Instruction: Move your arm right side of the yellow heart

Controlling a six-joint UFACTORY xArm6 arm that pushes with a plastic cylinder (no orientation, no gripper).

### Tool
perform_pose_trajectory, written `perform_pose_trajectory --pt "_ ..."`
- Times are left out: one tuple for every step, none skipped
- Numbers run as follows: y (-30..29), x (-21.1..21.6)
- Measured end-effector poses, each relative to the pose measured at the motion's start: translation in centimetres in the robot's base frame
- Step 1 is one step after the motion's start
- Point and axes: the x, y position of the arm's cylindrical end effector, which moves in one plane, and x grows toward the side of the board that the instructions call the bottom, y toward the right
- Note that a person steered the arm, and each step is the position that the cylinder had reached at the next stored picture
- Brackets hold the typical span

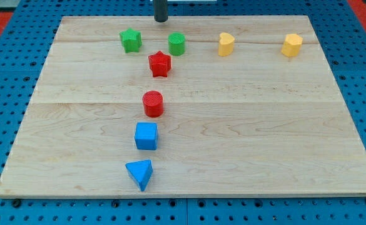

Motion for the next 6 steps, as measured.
perform_pose_trajectory --pt "9.2 0.1" --pt "20.3 1.6" --pt "27.7 7.8" --pt "26.4 9.4" --pt "24.9 8.5" --pt "22.8 9.7"
